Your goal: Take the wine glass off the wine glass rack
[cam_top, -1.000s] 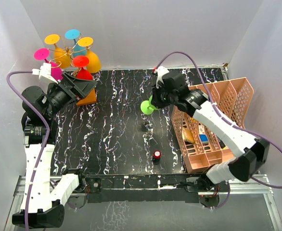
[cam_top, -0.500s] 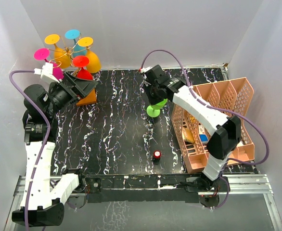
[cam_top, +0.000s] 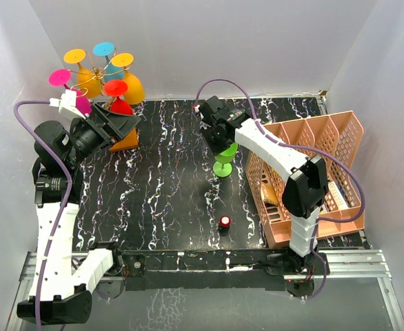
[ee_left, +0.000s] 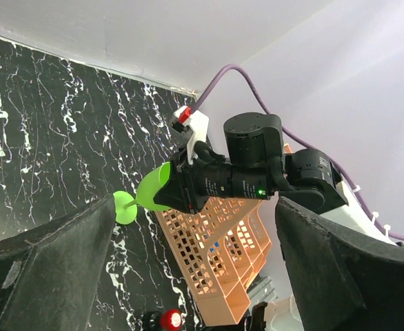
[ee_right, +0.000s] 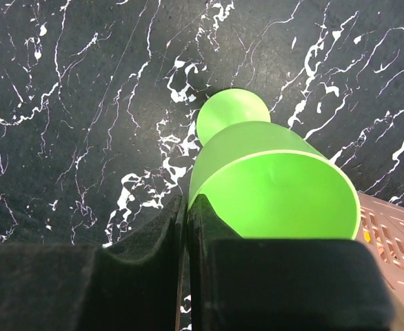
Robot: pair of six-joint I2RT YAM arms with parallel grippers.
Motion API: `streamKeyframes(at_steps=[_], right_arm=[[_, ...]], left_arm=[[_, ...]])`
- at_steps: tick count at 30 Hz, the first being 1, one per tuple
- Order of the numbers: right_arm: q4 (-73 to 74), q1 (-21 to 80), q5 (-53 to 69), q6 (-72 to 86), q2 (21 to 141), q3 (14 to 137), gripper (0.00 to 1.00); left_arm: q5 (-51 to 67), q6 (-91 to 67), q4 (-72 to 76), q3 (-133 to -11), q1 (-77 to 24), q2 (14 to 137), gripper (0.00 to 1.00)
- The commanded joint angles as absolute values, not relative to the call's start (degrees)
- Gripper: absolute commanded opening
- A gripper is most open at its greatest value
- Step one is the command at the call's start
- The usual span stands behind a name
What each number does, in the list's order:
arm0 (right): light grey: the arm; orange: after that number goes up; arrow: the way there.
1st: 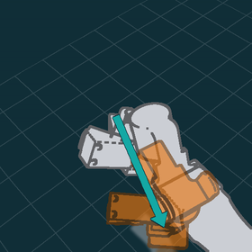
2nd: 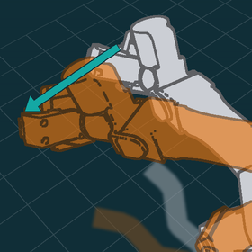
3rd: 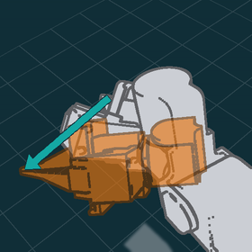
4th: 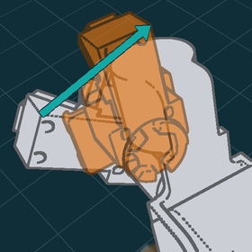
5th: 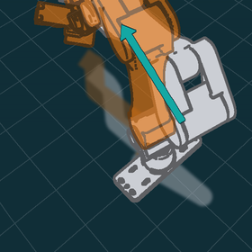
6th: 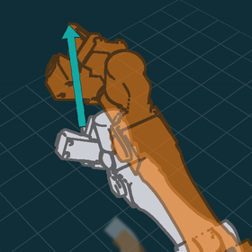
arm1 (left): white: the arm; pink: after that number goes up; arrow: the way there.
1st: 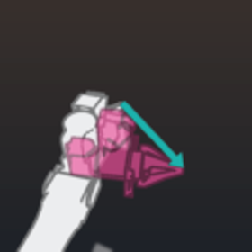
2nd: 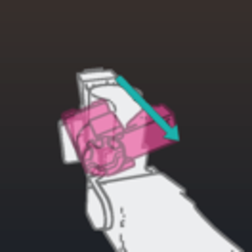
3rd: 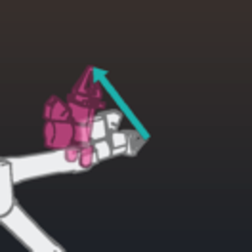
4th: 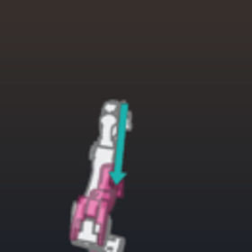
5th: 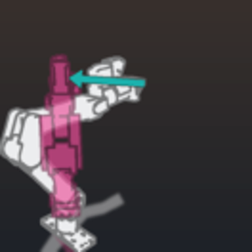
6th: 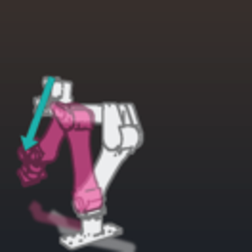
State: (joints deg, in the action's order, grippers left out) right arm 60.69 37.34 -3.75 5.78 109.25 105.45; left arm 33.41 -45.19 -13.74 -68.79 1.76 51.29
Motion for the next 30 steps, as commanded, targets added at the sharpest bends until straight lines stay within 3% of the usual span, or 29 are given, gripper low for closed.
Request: streamKeyframes(at_steps=[1,8,10,12,13,18,25,30], right_arm=[[60.5,37.1,-4.0,5.3,109.4,109.5,0.12],[61.8,37.1,-1.7,6.1,106.1,114.2,0.59],[60.1,37.2,0.9,6.4,102.5,113.1,0.73],[57.1,37.2,3.9,6.5,97.5,109.2,0.94],[54.4,37.2,5.1,6.6,94.5,106.6,0.98],[39.5,37.2,4.1,15.6,80.4,91.5,0.99],[19.8,37.3,11.1,14.5,58.4,73.9,0.99],[19.0,37.2,3.2,13.1,51.9,69.8,0.99]], left_arm=[[34.3,-45.1,-12.6,-69.6,1.6,50.5,0.97],[34.2,-44.6,-12.9,-69.4,1.6,50.6,0.97],[34.2,-44.2,-13.0,-69.2,1.6,50.6,0.97],[33.8,-43.5,-13.6,-69.4,1.7,50.7,0.97],[33.6,-43.0,-14.1,-69.5,1.7,50.7,0.97],[31.6,-39.7,-17.5,-71.2,1.6,51.6,0.97],[23.9,-30.3,-28.0,-78.4,1.6,55.5,0.97],[17.9,-28.5,-32.4,-81.8,1.6,59.2,0.97]])
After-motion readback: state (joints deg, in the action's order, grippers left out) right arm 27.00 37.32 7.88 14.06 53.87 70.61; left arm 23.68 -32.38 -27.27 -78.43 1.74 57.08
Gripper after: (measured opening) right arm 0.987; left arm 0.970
